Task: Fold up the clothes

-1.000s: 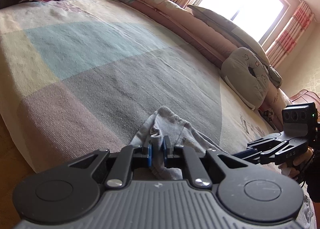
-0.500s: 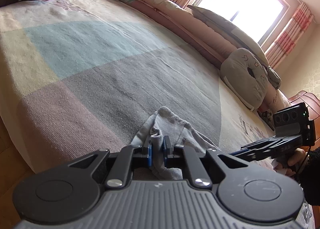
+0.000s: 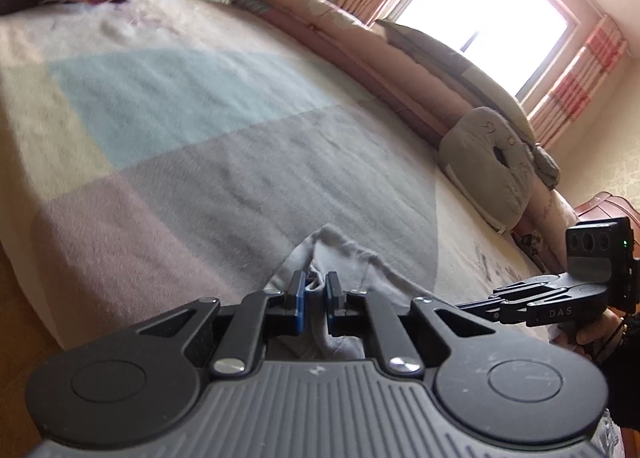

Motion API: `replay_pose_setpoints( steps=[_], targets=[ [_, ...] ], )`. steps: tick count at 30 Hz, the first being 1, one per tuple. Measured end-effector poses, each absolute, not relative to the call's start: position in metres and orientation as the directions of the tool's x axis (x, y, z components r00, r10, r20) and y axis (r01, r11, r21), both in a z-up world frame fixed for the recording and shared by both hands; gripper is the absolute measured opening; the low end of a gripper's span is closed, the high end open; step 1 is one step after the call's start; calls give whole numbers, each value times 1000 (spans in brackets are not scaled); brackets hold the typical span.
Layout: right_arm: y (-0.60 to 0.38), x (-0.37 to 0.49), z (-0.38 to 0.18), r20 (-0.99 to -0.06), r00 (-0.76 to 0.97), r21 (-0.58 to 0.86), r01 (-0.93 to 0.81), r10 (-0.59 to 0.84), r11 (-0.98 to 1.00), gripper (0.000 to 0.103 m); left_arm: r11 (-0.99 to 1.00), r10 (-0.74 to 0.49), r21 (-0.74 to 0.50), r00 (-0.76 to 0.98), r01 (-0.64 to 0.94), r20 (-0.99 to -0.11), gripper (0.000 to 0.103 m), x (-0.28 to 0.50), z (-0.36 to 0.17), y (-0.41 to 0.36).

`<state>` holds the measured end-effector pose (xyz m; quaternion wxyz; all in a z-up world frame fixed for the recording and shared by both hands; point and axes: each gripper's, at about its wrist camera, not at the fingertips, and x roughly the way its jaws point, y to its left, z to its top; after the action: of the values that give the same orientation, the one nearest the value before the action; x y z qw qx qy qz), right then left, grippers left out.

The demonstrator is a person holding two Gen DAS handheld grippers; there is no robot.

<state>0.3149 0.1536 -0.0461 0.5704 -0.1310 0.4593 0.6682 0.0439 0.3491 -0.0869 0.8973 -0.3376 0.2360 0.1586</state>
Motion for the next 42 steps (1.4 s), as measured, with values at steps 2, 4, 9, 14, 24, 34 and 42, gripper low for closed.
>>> replay_pose_setpoints(
  steps=[2, 4, 9, 14, 24, 34, 42],
  targets=[
    [156, 312, -49, -720, -296, 446, -890, 628, 92, 10, 718, 130, -535, 841, -445, -525, 8, 38, -87, 350],
    [154, 308, -46, -720, -271, 431, -896, 639, 105, 17, 723, 155, -515, 835, -460, -528, 8, 33, -82, 352],
    [132, 290, -15, -723, -151, 296, -950, 674, 104, 37, 812, 209, -386, 835, -438, -509, 8, 35, -48, 350],
    [114, 236, -7, -756, -147, 154, -987, 638, -44, 46, 914, 121, -278, 853, -296, -508, 10, 71, -42, 323],
    [115, 170, -44, -759, -266, 233, -963, 594, -134, 64, 915, 93, -256, 781, -311, -617, 12, 52, -68, 322],
    [91, 208, -14, -729, -103, 202, -977, 677, 70, 64, 966, -24, -222, 814, -129, -580, 22, 94, -52, 284],
    [38, 250, -41, -774, 84, 127, -950, 628, 284, 57, 962, -15, -217, 766, -164, -643, 25, 94, -67, 297]
  ],
)
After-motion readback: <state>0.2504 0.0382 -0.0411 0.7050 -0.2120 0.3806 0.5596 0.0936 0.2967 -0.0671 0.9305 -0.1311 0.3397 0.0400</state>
